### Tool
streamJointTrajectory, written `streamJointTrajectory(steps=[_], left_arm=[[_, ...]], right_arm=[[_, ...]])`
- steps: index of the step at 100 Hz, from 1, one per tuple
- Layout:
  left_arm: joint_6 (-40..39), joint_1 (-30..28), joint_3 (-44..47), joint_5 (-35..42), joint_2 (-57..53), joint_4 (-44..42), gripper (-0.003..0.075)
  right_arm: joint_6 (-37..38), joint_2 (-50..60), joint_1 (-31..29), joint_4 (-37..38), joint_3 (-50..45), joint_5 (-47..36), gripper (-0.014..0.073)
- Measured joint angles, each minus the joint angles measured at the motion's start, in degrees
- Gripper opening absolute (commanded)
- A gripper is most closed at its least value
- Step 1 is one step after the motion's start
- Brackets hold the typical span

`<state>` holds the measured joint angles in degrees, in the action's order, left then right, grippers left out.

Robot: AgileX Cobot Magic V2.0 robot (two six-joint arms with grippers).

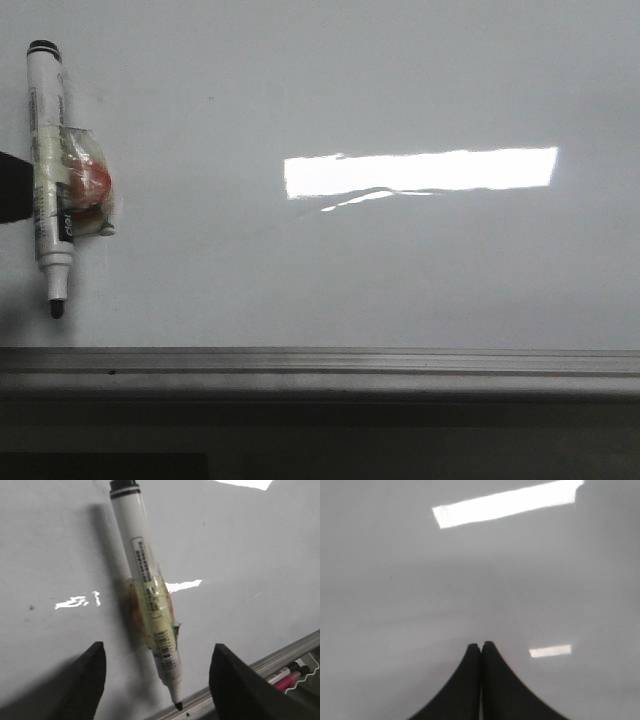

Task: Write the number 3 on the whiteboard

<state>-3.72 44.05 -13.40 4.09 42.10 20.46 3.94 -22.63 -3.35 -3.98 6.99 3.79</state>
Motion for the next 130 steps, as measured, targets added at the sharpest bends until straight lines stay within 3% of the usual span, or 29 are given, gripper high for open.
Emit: streamJointTrajectory(steps=[20,42,50,61,77,92,112,122,130], left_arm=[[0.0,4.62,-0.11,4.31,4.11,1.02,0.0405],[-0.09,4.96,-0.35,10.82,10.07,3.55,0.0385],[-0.09,5.19,-0.58,12.43,12.04,3.98,0.0275],[-0.09,5.31,-0.93,14.33,15.12,5.38,-0.0019],[-0.09,5.76,-1.42,16.02,17.71,4.39,-0.002],[-0.09,5.76,-1.49,16.39,18.03,-0.96,-0.002],[-0.09,5.66,-0.91,14.19,15.47,-18.2,-0.002],[-0.09,5.66,-0.91,16.17,14.37,-26.68,-0.002],[-0.09,5.66,-0.91,18.67,14.22,-33.36,-0.002]], right_arm=[[0.0,0.0,0.0,0.0,0.0,0.0,-0.0054],[0.0,0.0,0.0,0.0,0.0,0.0,-0.0054],[0.0,0.0,0.0,0.0,0.0,0.0,-0.0054],[0.0,0.0,0.0,0.0,0.09,-0.1,-0.0054],[0.0,0.0,1.79,0.0,2.11,1.16,-0.0054],[0.0,-0.43,9.21,0.0,4.0,2.86,-0.0052],[0.0,-5.09,24.24,0.0,9.24,4.11,-0.0013],[0.0,-9.74,31.75,0.0,13.01,4.23,0.0041],[0.0,-14.74,37.91,0.0,16.85,4.84,0.0141]])
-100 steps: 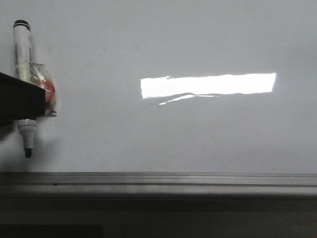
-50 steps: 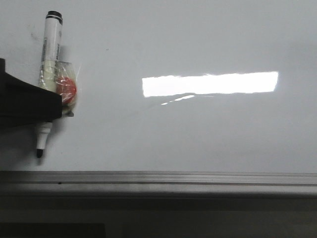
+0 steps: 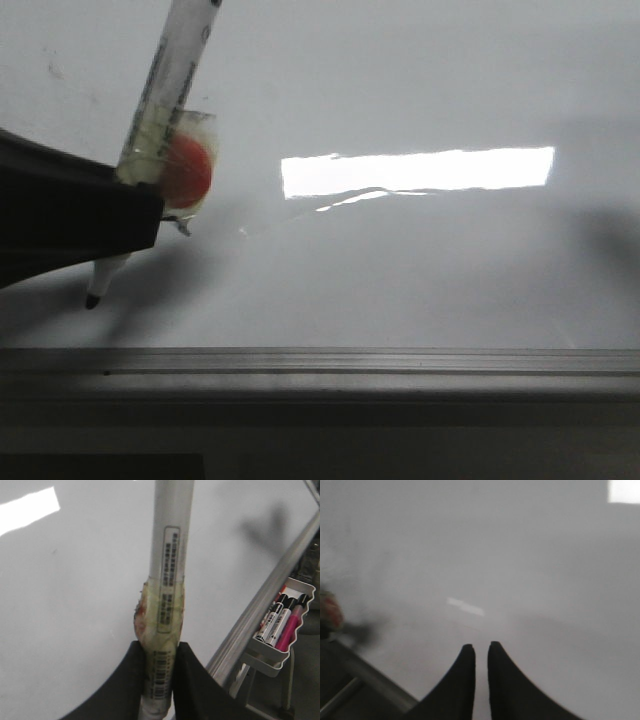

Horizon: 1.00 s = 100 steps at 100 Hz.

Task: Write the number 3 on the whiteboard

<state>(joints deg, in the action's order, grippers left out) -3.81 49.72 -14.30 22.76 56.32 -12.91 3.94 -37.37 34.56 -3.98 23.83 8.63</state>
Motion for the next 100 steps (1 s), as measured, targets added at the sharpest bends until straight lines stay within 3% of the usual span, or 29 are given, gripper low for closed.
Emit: streamJointTrajectory(steps=[14,29,62,69,76,89,100], left_arm=[[0.1,0.0,0.0,2.56,-0.11,-6.63,-0.002],[3.81,0.0,0.0,2.66,-0.11,-8.29,-0.002],[6.65,0.0,0.0,0.97,-0.11,-10.06,-0.002],[7.09,0.0,0.0,0.83,-0.11,-10.16,-0.002],[7.08,0.0,0.0,0.83,-0.11,-10.17,-0.002],[7.19,0.0,0.09,0.7,-0.11,-10.44,-0.002],[7.47,0.0,0.12,0.58,-0.11,-10.7,0.0011]], right_arm=[[0.0,-8.74,11.87,2.22,7.1,1.16,0.0322],[0.0,-17.66,21.83,5.63,14.28,2.71,0.0342],[0.0,-29.38,24.85,7.24,22.89,3.65,0.0339],[0.0,-29.98,24.85,7.24,23.18,4.19,0.0304],[0.0,-30.09,24.85,7.24,23.29,5.76,0.0217],[0.0,-30.09,24.85,7.37,23.33,8.81,-0.0074],[0.0,-30.09,24.85,7.36,23.33,9.05,-0.0063]])
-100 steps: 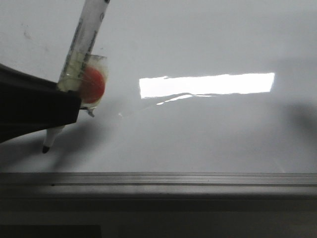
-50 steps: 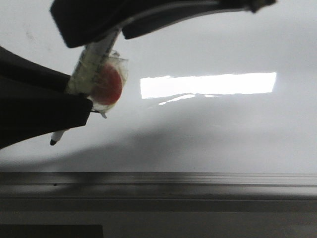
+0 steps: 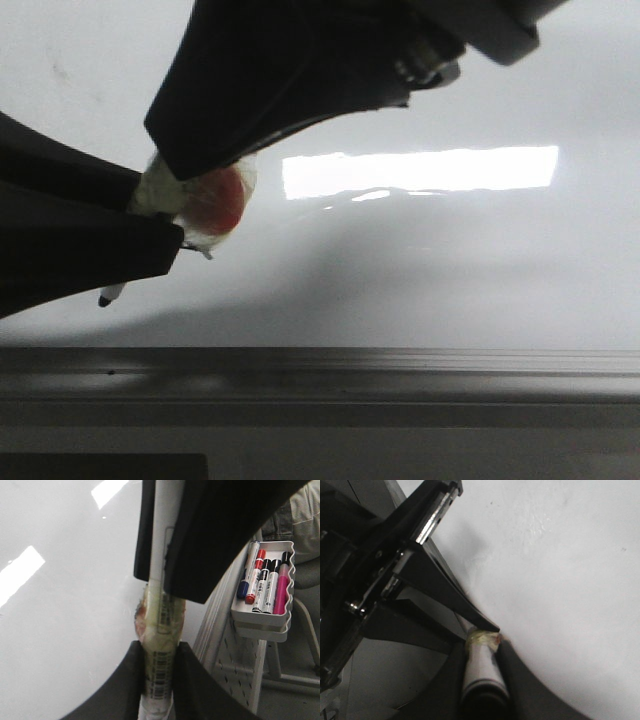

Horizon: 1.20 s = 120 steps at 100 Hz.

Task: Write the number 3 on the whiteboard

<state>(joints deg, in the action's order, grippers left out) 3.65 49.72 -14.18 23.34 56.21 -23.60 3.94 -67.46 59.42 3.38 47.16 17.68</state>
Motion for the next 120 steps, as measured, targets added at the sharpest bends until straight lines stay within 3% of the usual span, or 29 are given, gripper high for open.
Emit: streamJointTrajectory(steps=[9,15,26,57,89,120], left_arm=[[0.09,0.0,0.0,0.0,-0.04,0.0,0.0125],[0.09,-0.11,0.0,-0.1,-0.61,0.94,0.0247],[0.09,-0.47,0.0,-1.86,-3.52,3.71,0.0347],[0.09,-0.61,0.12,-17.47,-18.16,9.36,0.0347],[0.09,-0.67,0.22,-18.8,-22.38,10.53,0.0347],[0.09,-0.67,0.22,-19.11,-22.48,10.53,0.0347]], right_arm=[[0.0,0.0,0.0,0.0,0.23,0.25,-0.0064],[0.0,0.0,0.0,0.0,1.08,1.25,-0.0064],[0.0,0.0,-0.29,0.0,4.64,5.41,-0.0064],[0.0,-0.89,-9.53,0.0,17.38,12.39,-0.0064],[-0.92,-9.06,-11.58,0.23,23.82,18.46,-0.0064],[-1.04,-7.62,-15.14,0.33,26.39,24.32,-0.0064]])
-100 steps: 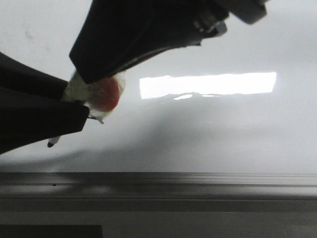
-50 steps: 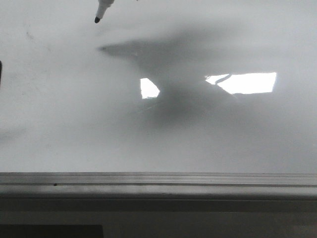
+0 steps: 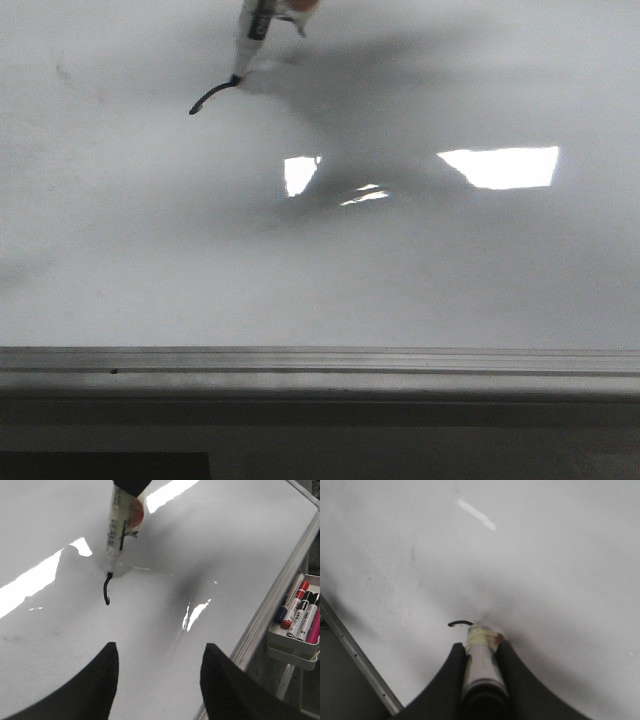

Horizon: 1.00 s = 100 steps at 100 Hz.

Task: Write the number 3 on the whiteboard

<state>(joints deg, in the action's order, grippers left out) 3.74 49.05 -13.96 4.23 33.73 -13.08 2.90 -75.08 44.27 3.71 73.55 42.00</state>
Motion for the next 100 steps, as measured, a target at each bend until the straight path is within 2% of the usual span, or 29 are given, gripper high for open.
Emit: streamJointTrajectory(steps=[11,40,65,85,100], left_arm=[[0.0,0.0,0.0,0.0,0.0,0.0,0.0347],[0.0,0.0,0.0,0.0,0.0,0.22,0.0347],[0.0,0.0,0.0,-0.14,0.0,0.22,0.0347],[0.0,0.0,0.0,-0.14,0.0,0.22,0.0347],[0.0,0.0,0.0,-0.14,0.69,0.22,0.0347]], right_arm=[[0.0,0.44,0.2,0.0,0.14,3.33,-0.0064],[0.17,-2.6,3.7,-1.82,-1.23,2.51,-0.0064],[1.73,-1.44,4.13,-2.65,-4.06,8.59,-0.0064],[2.06,-5.09,8.04,-5.62,-6.76,1.67,-0.0064],[2.06,-5.3,10.8,-3.31,-5.66,-0.6,-0.0064]])
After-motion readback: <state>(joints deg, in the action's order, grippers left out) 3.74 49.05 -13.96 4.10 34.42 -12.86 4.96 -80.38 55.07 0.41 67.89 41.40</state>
